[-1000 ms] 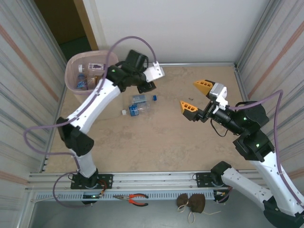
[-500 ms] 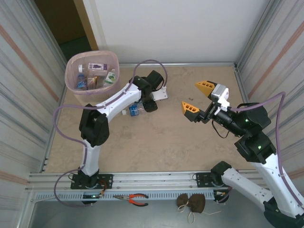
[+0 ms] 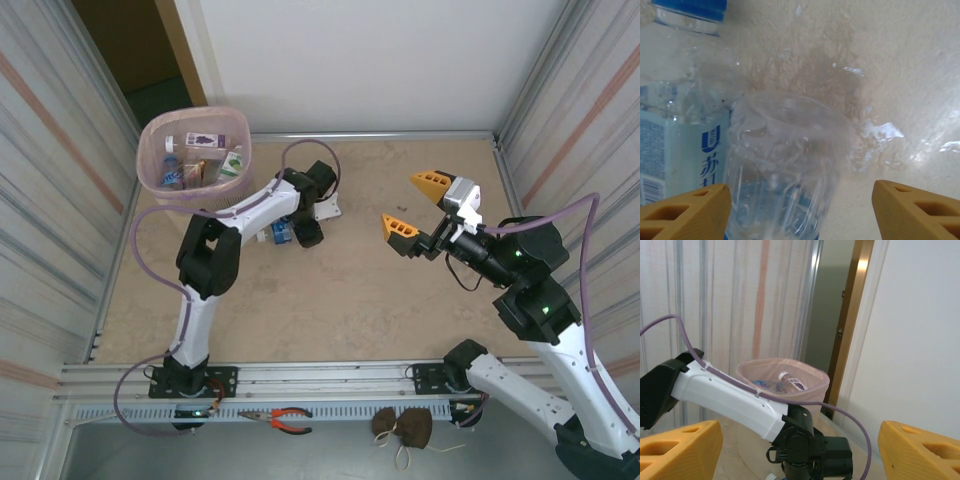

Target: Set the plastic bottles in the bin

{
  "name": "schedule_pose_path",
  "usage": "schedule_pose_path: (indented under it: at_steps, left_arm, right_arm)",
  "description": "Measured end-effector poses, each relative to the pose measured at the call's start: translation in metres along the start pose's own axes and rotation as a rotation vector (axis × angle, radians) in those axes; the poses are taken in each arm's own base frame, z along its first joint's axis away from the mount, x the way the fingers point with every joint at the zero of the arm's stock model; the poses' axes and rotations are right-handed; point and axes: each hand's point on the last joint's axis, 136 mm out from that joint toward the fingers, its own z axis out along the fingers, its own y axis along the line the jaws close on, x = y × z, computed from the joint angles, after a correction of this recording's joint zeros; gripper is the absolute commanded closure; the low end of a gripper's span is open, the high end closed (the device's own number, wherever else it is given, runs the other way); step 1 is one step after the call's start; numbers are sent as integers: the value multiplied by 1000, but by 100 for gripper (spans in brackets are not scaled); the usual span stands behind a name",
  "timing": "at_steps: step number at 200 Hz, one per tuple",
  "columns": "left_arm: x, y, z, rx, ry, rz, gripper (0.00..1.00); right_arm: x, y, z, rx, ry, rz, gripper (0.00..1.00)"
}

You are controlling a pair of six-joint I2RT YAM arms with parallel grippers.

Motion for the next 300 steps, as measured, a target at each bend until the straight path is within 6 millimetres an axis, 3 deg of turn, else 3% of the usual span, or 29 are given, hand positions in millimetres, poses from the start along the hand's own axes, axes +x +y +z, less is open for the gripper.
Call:
schedule_pose_path:
  at_steps: [189,264,300]
  left_arm:
    - [6,-22,29,133,14,-39,22]
    - [3,-28,26,173,-5,-53,38]
    - [-5,-28,0,186,-70,-72,40]
  right_arm:
    - [6,-1,6,-2,19,6,20]
    - [2,0,2,-1,7,2,20]
    - [2,0,1,0,5,2,20]
